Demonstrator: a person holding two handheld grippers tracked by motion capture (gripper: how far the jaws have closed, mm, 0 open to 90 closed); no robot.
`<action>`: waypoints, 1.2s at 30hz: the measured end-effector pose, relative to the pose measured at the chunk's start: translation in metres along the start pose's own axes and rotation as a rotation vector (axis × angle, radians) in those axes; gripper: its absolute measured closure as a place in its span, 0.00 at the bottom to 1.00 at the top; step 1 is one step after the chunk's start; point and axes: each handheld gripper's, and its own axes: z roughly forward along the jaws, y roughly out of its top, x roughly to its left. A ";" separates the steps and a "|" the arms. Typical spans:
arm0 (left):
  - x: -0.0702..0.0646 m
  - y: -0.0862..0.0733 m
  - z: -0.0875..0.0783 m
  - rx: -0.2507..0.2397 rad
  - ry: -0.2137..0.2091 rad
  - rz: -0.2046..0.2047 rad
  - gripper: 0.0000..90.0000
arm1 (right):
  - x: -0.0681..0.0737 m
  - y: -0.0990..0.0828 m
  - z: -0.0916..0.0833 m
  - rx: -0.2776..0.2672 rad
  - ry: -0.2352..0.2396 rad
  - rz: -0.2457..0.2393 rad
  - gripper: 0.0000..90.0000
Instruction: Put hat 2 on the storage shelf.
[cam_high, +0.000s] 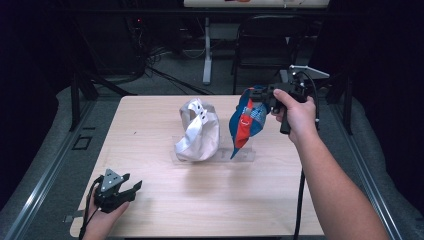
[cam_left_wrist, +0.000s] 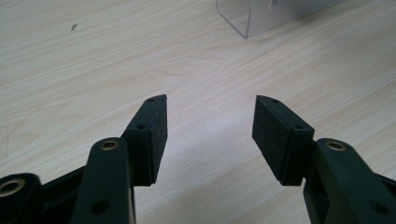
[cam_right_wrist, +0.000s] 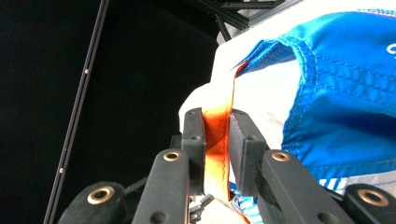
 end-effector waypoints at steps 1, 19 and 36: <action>0.000 0.000 0.000 0.000 0.000 0.000 0.51 | -0.001 0.000 0.001 0.002 -0.002 0.003 0.86; 0.000 0.000 0.000 0.000 0.000 0.001 0.51 | -0.024 -0.012 0.015 0.044 -0.043 0.022 0.86; 0.000 0.000 0.001 0.001 0.002 0.003 0.51 | -0.044 -0.022 0.014 0.058 -0.103 0.021 0.86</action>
